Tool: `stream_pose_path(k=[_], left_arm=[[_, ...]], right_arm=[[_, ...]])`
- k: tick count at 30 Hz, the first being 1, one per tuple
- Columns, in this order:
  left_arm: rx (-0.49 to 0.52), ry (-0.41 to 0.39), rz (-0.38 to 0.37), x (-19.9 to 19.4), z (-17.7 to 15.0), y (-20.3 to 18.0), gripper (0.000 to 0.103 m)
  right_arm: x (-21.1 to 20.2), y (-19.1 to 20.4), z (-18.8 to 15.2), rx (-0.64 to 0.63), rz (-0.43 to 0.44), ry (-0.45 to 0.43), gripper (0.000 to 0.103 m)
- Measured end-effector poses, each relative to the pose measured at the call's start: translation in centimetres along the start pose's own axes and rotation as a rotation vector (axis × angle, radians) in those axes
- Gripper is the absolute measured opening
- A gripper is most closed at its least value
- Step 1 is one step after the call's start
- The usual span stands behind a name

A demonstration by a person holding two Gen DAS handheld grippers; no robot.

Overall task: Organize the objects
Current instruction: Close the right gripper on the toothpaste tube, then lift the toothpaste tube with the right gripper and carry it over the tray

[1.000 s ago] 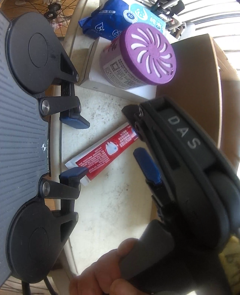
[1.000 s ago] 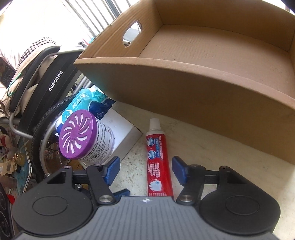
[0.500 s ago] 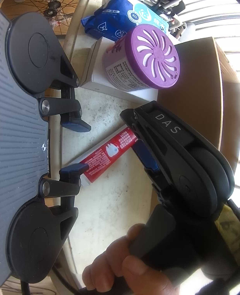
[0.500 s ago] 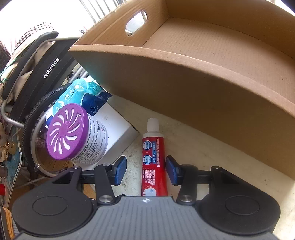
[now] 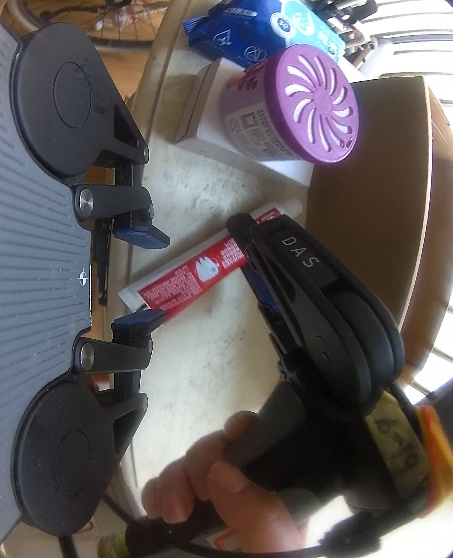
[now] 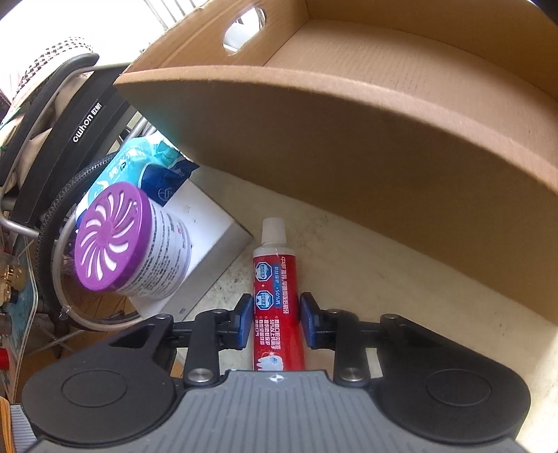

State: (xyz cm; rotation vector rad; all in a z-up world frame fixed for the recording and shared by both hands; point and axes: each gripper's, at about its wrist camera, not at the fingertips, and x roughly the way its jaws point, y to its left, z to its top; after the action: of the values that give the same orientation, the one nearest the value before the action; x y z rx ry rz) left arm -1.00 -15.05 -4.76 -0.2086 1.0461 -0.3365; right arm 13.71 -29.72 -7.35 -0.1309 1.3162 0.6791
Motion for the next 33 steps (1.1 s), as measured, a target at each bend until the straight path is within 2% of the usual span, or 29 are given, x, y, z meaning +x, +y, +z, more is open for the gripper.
stream_pose_path(k=[6, 11, 19, 23, 25, 29, 33], left_arm=[[-0.046, 0.05, -0.017, -0.3, -0.8, -0.8, 0.039], [-0.125, 0.081, -0.066, -0.2, -1.4, -0.9, 0.039], [-0.212, 0.101, -0.108, 1.0, -1.4, -1.2, 0.038], [-0.225, 0.093, -0.083, 0.8, -1.3, -2.2, 0.032], [-0.223, 0.086, -0.067, 0.4, 0.0, -2.2, 0.03], [-0.183, 0.063, -0.032, -0.6, 1.0, -3.7, 0.023], [-0.148, 0.07, -0.007, -0.7, 2.0, -5.3, 0.022]], right_arm=[[-0.5, 0.3, -1.8, 0.037, 0.024, 0.03, 0.031], [-0.7, 0.5, -3.2, 0.078, 0.042, 0.049, 0.031], [-0.7, 0.5, -4.4, 0.143, 0.069, 0.066, 0.031], [-0.7, -0.1, -4.8, 0.19, 0.098, 0.076, 0.031], [-0.7, -0.4, -4.9, 0.216, 0.115, 0.08, 0.031], [-0.6, -0.9, -5.0, 0.261, 0.149, 0.093, 0.032], [-0.6, -1.1, -5.1, 0.28, 0.166, 0.097, 0.032]])
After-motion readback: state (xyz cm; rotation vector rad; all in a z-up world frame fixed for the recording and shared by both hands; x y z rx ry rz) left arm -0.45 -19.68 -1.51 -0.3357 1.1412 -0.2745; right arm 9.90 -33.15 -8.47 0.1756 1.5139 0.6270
